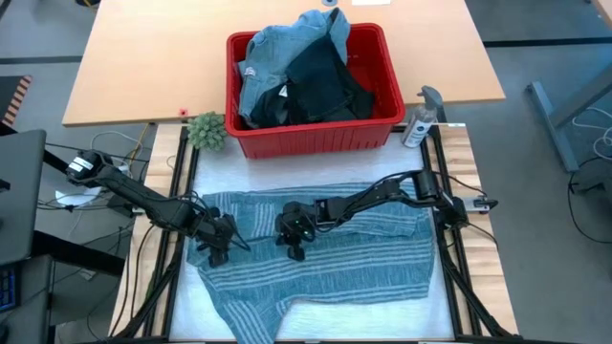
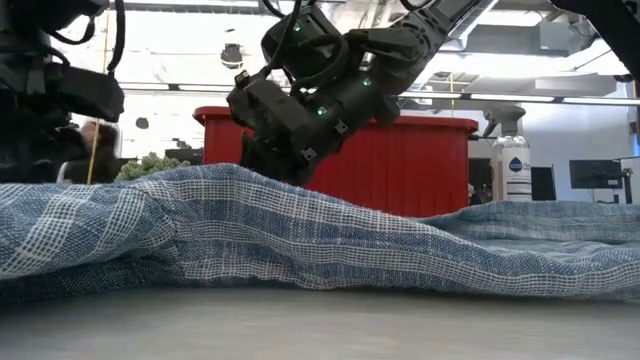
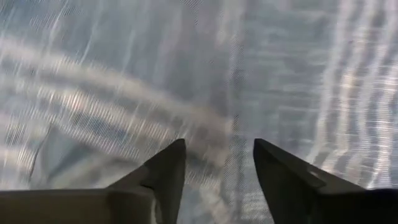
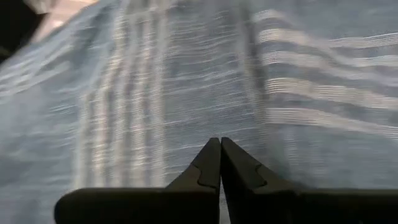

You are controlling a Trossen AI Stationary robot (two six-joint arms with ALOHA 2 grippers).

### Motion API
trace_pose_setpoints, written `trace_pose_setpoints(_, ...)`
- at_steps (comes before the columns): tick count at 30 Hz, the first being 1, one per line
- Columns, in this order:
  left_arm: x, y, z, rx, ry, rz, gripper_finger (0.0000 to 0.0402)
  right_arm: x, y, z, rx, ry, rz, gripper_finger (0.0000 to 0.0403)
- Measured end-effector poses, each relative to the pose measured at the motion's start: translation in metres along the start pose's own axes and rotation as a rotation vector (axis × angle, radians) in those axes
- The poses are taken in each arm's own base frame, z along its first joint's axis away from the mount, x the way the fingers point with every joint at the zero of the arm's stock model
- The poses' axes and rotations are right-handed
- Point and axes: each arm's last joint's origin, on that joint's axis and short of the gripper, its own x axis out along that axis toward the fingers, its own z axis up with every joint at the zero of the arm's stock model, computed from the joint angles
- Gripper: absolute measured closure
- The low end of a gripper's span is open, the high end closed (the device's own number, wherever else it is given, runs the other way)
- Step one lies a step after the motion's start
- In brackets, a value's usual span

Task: Fold Laundry from Bin
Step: Fold the blue polo shirt

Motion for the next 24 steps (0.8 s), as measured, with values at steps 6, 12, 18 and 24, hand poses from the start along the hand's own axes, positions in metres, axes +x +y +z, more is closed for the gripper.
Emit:
trace_pose_setpoints(6,-0.002,-0.001,0.0,-0.133,-0.007,-0.029,0.0198,0.002,0.014,-0.002,-0.02,0.016,0.075,0.0383)
trace_pose_setpoints(12,-0.026,-0.01,0.014,-0.148,-0.172,-0.106,0.021,-0.014,0.01,0.02,-0.021,-0.103,0.071,0.0378)
trace_pose_setpoints(18,-0.061,-0.005,0.023,-0.159,-0.499,-0.018,0.0218,-0.028,-0.011,0.038,0.026,-0.221,-0.008,0.0382)
trace_pose_setpoints(24,-0.053,0.006,0.016,-0.211,-0.557,0.082,0.0219,-0.032,-0.027,0.038,0.057,-0.227,-0.046,0.0378)
